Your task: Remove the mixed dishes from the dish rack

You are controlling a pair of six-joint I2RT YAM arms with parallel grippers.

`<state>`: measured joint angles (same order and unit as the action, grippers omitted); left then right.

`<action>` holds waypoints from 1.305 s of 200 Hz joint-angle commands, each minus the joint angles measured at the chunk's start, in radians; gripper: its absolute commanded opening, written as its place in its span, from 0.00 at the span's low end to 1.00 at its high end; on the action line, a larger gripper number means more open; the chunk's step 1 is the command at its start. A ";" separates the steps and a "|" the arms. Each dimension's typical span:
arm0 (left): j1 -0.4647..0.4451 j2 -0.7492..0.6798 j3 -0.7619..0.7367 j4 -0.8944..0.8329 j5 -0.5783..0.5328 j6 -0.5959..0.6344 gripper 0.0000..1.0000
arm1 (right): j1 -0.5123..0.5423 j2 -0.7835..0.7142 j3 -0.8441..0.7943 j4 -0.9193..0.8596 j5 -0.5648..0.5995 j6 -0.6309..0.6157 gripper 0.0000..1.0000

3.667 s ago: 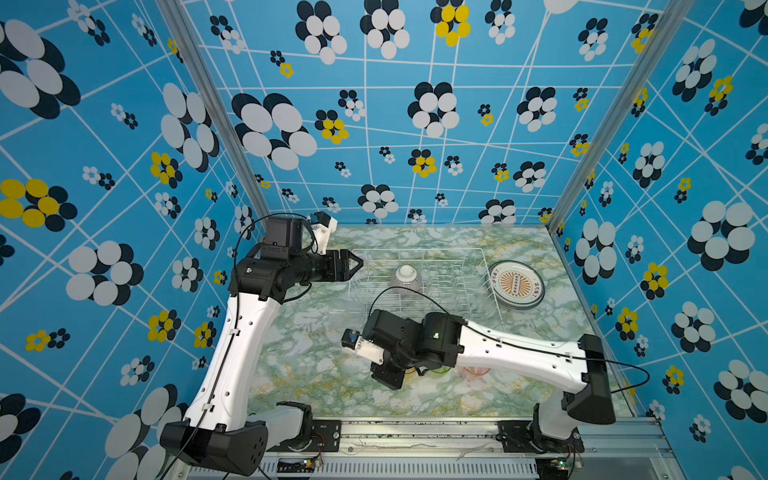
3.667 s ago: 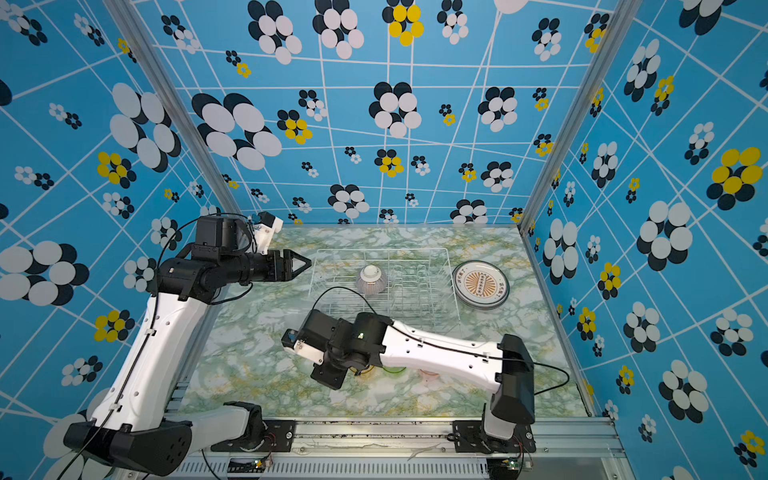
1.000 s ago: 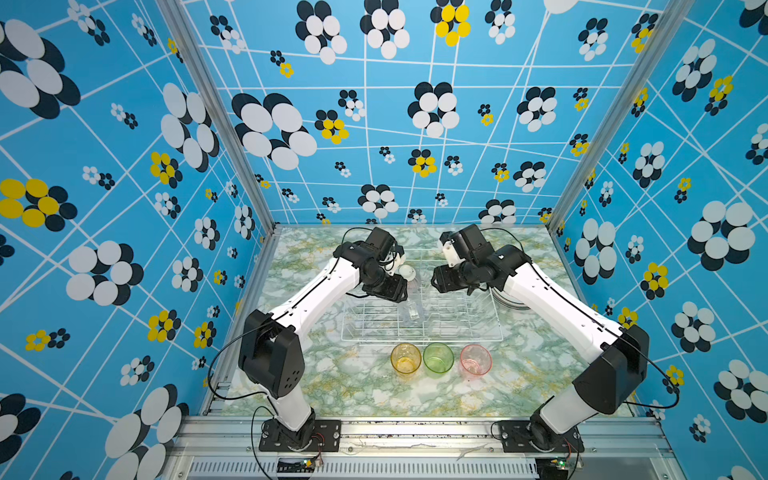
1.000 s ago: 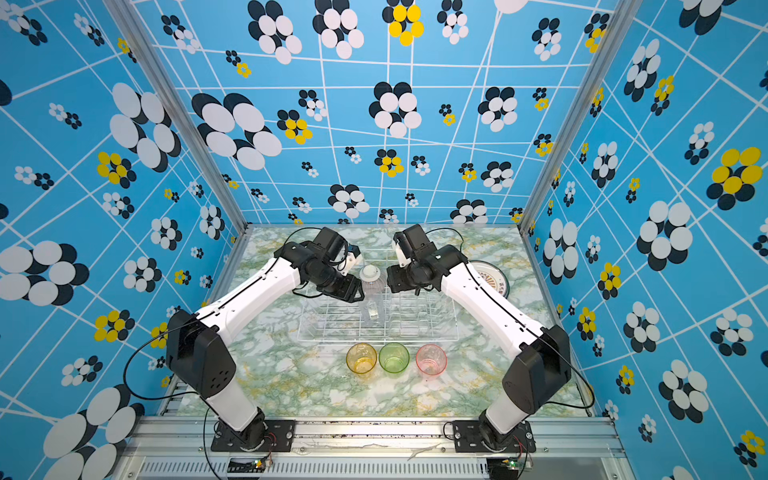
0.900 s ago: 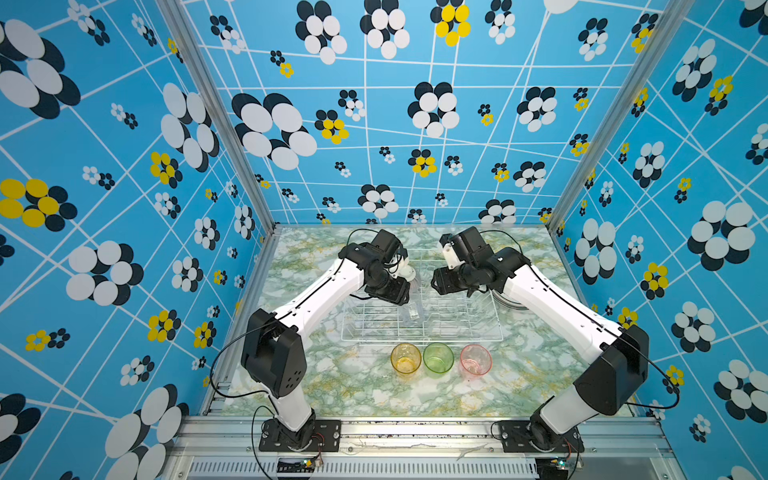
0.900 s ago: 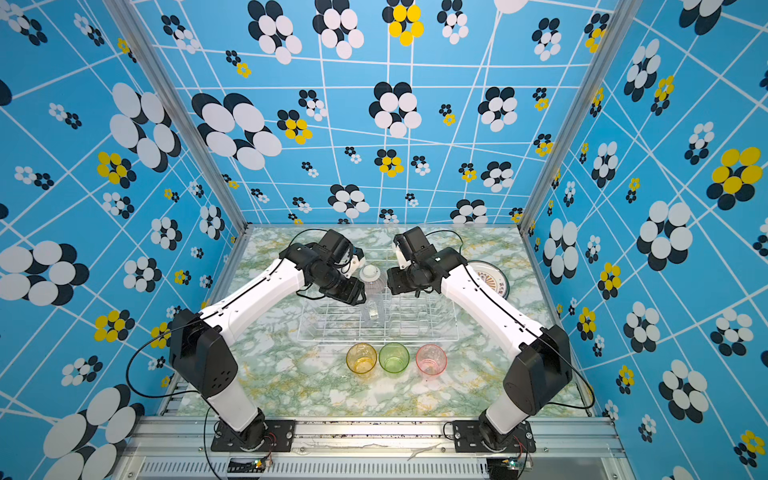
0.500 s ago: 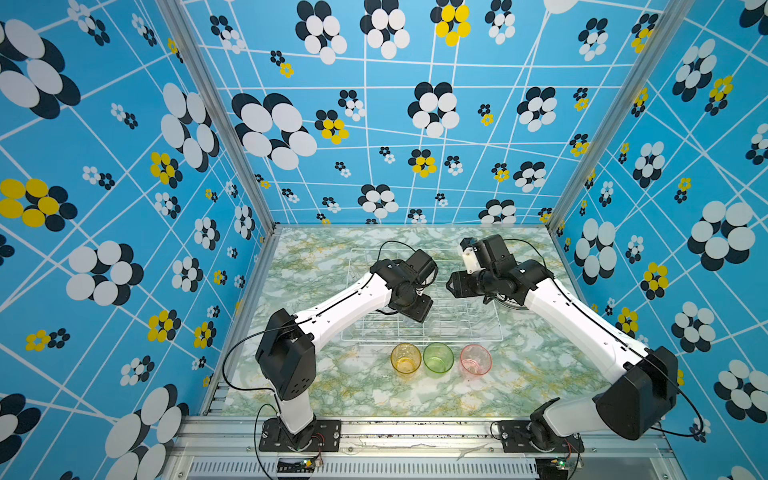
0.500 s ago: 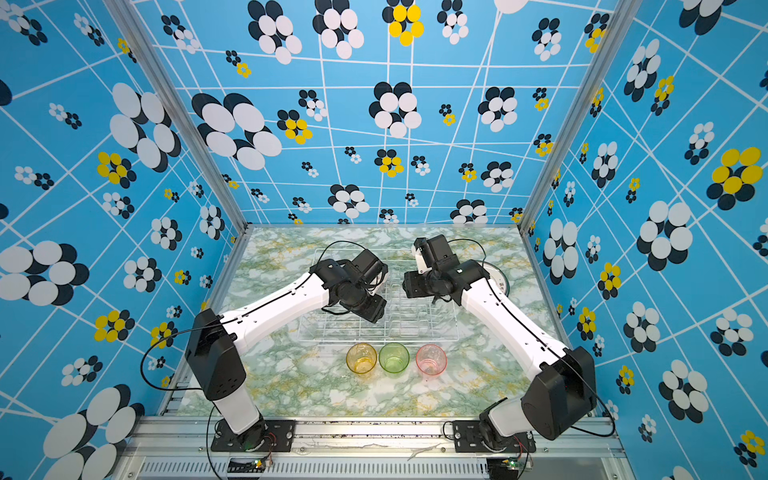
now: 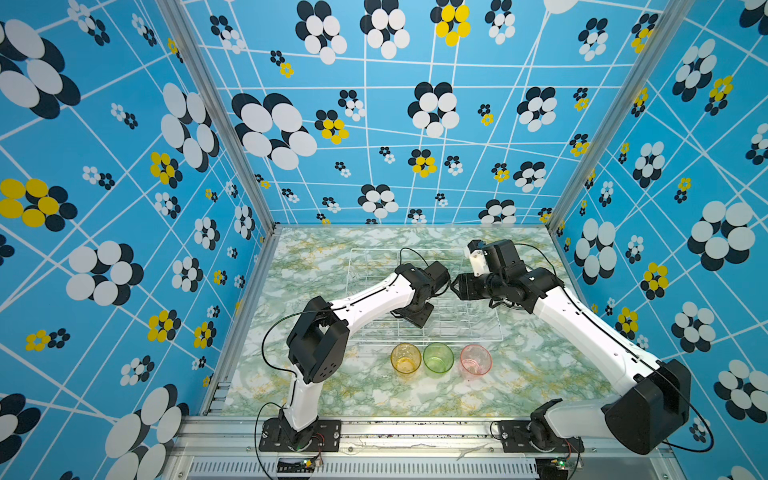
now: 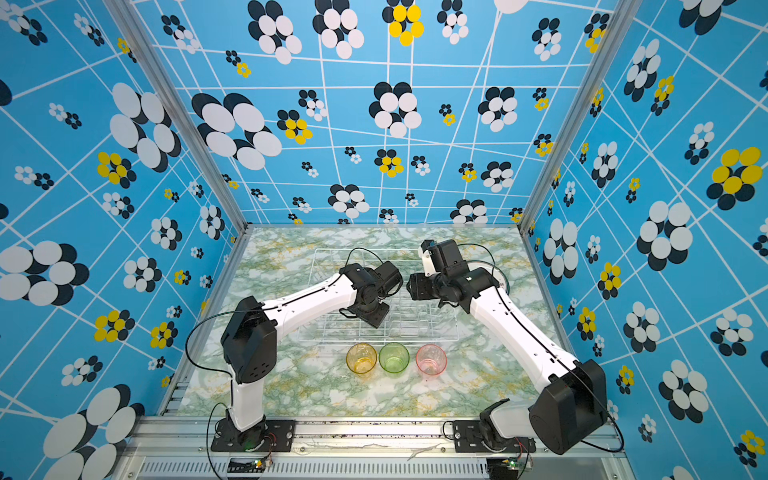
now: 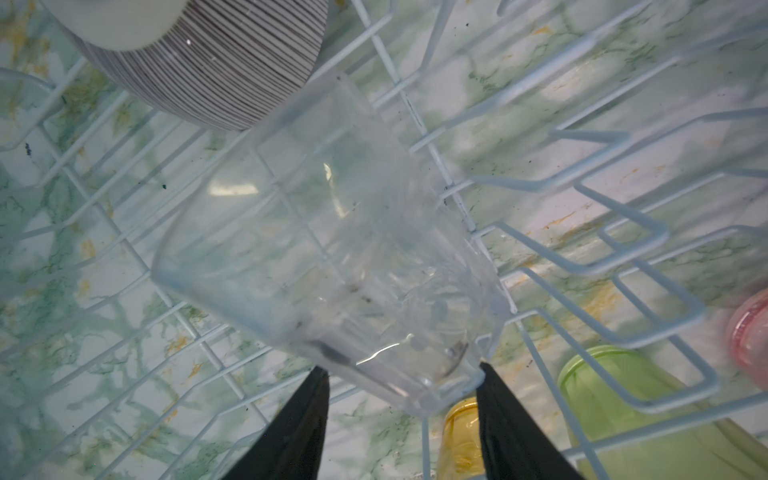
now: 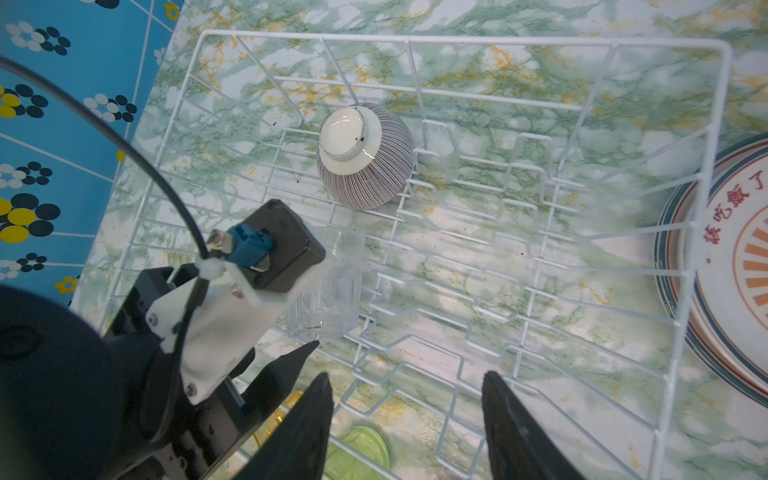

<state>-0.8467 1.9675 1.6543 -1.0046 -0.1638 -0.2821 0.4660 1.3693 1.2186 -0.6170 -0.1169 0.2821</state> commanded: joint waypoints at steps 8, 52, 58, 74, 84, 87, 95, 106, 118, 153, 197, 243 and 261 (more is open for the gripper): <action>-0.001 0.016 0.038 -0.069 -0.073 0.027 0.57 | -0.007 -0.019 -0.014 0.032 -0.029 0.014 0.59; 0.063 -0.010 -0.007 -0.078 -0.086 0.047 0.53 | -0.008 -0.013 -0.018 0.040 -0.038 0.020 0.59; 0.075 -0.020 -0.015 -0.070 -0.085 0.050 0.53 | -0.008 -0.013 -0.019 0.042 -0.038 0.020 0.59; 0.100 -0.046 -0.033 -0.059 -0.073 0.056 0.52 | -0.007 -0.013 -0.022 0.042 -0.042 0.023 0.59; 0.114 -0.058 -0.042 -0.055 -0.069 0.060 0.53 | -0.008 -0.010 -0.022 0.042 -0.046 0.024 0.59; 0.119 -0.062 -0.043 -0.054 -0.070 0.061 0.52 | -0.007 -0.009 -0.022 0.042 -0.048 0.024 0.59; 0.128 -0.071 -0.048 -0.055 -0.069 0.064 0.52 | -0.007 -0.007 -0.022 0.042 -0.053 0.026 0.59; 0.141 -0.080 -0.055 -0.052 -0.066 0.070 0.52 | -0.007 -0.004 -0.023 0.044 -0.061 0.026 0.59; 0.152 -0.093 -0.064 -0.049 -0.063 0.072 0.52 | -0.007 0.000 -0.023 0.048 -0.071 0.030 0.59; 0.186 -0.111 -0.096 -0.037 -0.057 0.077 0.52 | -0.007 0.020 -0.031 0.086 -0.160 0.039 0.59; 0.256 -0.168 -0.159 0.023 0.009 0.079 0.52 | -0.007 0.075 -0.035 0.218 -0.397 0.034 0.56; 0.324 -0.260 -0.245 0.164 0.220 0.030 0.52 | 0.003 0.246 0.082 0.298 -0.553 -0.020 0.52; 0.355 -0.310 -0.280 0.222 0.328 -0.003 0.53 | 0.006 0.316 0.143 0.295 -0.584 -0.044 0.52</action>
<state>-0.5213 1.7378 1.4162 -0.8841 -0.0128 -0.2363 0.4641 1.6196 1.2739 -0.3595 -0.5987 0.2878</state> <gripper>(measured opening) 0.525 0.518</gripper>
